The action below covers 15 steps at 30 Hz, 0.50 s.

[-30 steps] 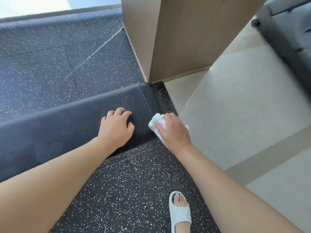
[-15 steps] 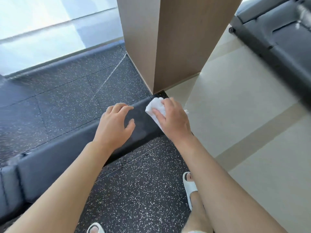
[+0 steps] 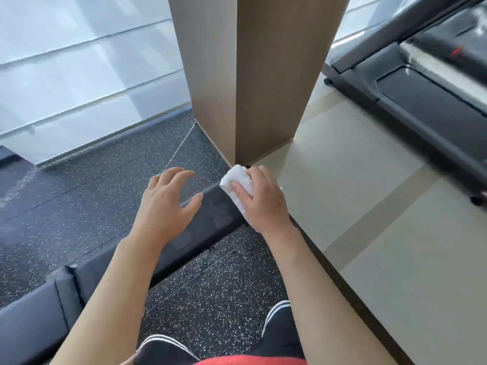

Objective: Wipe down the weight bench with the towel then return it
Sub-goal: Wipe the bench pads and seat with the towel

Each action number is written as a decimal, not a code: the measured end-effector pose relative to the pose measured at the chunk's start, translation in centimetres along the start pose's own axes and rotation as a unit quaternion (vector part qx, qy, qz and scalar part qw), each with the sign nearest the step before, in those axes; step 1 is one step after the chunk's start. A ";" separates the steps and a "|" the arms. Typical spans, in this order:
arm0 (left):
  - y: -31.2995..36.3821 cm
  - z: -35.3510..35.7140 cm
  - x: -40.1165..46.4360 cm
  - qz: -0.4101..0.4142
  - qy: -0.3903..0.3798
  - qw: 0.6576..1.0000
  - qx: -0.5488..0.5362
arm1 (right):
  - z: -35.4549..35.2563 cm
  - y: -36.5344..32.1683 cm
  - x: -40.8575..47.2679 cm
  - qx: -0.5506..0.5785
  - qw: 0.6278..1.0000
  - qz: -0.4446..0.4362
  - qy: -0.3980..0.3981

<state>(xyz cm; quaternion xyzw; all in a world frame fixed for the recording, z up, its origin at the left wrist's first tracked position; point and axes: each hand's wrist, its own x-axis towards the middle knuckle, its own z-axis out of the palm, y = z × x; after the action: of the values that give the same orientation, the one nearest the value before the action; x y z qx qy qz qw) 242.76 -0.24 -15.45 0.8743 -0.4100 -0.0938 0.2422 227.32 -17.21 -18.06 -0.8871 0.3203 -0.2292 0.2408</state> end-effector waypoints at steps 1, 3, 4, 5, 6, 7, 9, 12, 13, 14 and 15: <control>0.6 -0.8 0.0 0.006 0.003 1.000 0.004 | -0.7 -0.2 0.0 0.004 1.000 0.001 0.002; 1.8 -2.4 0.0 0.014 0.012 1.000 0.010 | -2.1 -0.5 0.3 0.012 1.000 -0.001 0.010; 2.4 -3.0 0.1 0.014 0.017 1.000 0.013 | -2.7 -0.6 0.7 0.014 1.000 -0.004 0.013; 2.9 -3.6 0.2 0.013 0.020 1.000 0.016 | -3.4 -0.6 1.0 0.017 1.000 -0.006 0.014; 3.4 -4.1 0.4 0.010 0.021 1.000 0.017 | -4.1 -0.7 1.5 0.020 1.000 -0.010 0.015; 3.9 -4.5 0.6 0.005 0.024 1.000 0.019 | -4.7 -0.7 2.1 0.022 1.000 -0.013 0.015; 5.3 -5.2 1.3 -0.008 0.032 0.999 0.023 | -6.1 -0.5 3.5 0.030 0.999 -0.024 0.015; 7.9 -6.1 2.3 -0.031 0.051 0.998 0.028 | -8.4 0.1 6.2 0.038 0.998 -0.053 0.007; 8.9 -6.4 2.6 -0.041 0.059 0.997 0.028 | -9.1 0.3 7.2 0.042 0.997 -0.063 -0.002; 9.8 -6.5 2.9 -0.053 0.069 0.996 0.026 | -9.9 0.5 8.2 0.048 0.996 -0.075 -0.013; 10.8 -6.6 3.1 -0.065 0.079 0.994 0.024 | -10.7 0.8 9.2 0.055 0.994 -0.087 -0.025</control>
<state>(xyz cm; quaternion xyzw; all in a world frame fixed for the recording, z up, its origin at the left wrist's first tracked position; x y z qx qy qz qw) 239.92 -6.19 -4.23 0.9094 -0.3338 -0.0303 0.2462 227.34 -26.97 -7.85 -0.9024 0.2224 -0.2443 0.2766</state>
